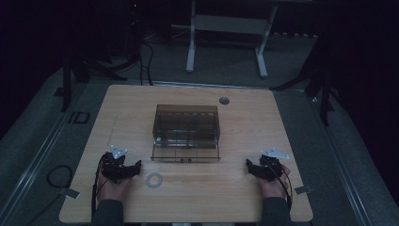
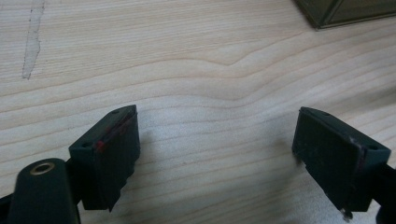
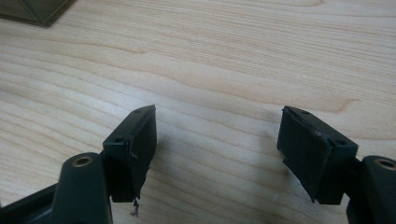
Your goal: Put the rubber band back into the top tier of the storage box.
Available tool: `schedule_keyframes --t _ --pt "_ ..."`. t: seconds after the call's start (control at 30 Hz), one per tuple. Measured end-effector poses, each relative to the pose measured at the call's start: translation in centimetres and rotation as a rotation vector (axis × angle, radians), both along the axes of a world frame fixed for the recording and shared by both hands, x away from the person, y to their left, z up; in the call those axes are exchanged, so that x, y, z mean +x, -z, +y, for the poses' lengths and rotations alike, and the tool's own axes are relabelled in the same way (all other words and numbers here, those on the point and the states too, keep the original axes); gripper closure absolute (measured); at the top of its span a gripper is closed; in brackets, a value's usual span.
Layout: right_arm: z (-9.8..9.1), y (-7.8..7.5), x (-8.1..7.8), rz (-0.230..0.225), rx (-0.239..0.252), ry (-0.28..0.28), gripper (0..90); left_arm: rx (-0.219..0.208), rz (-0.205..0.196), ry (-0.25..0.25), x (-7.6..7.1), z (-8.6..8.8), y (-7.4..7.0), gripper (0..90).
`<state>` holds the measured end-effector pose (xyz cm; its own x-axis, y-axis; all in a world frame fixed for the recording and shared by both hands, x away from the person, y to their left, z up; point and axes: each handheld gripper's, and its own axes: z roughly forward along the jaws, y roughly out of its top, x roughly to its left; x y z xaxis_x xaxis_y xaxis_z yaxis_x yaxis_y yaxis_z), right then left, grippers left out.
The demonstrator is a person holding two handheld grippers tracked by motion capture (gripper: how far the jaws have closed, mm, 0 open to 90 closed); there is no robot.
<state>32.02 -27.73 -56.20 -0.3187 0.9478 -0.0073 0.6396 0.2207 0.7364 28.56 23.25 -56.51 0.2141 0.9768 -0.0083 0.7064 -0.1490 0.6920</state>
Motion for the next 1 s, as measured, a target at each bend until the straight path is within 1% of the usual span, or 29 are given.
schedule_keyframes --t 0.13,0.17,0.2,0.23,0.27,0.3,0.33,0.37,0.5,0.6,0.8,1.0 --pt "0.0 0.0 0.0 0.001 0.000 -0.002 27.8 0.001 0.005 -0.001 -0.1 0.2 -0.2 25.8" --pt "0.0 0.0 0.0 0.001 0.001 -0.002 27.8 0.001 0.009 -0.003 -0.2 0.4 -0.3 25.8" --pt "0.0 0.0 0.0 0.001 0.001 -0.003 27.7 -0.002 0.009 -0.007 -0.3 0.4 -0.4 34.5" --pt "0.0 0.0 0.0 0.001 0.001 -0.003 27.7 0.002 0.013 -0.004 -0.3 0.4 -0.5 38.1" --pt "0.0 0.0 0.0 0.001 0.001 -0.003 27.7 0.002 0.013 -0.004 -0.3 0.4 -0.5 41.3" --pt "0.0 0.0 0.0 0.001 0.001 -0.003 27.7 0.001 0.018 0.000 -0.4 0.4 -0.6 41.3" --pt "0.0 0.0 0.0 0.002 0.001 -0.003 27.6 0.001 0.020 0.001 -0.4 0.4 -0.6 45.0" --pt "0.0 0.0 0.0 0.002 0.001 -0.003 27.6 0.004 0.024 0.005 -0.5 0.4 -0.7 46.6" --pt "0.0 0.0 0.0 0.001 0.001 -0.003 27.6 0.014 0.035 0.019 -0.7 0.2 -1.2 50.8" --pt "0.0 0.0 0.0 0.002 0.001 -0.004 27.6 0.011 0.041 0.039 -0.8 0.0 -1.8 51.7" --pt "0.0 0.0 0.0 0.002 0.001 -0.004 27.6 0.024 0.045 0.078 -1.0 -0.5 -3.0 53.9" --pt "0.0 0.0 0.0 0.002 0.002 -0.004 27.6 0.010 0.063 0.132 -1.2 -1.0 -3.6 54.3"
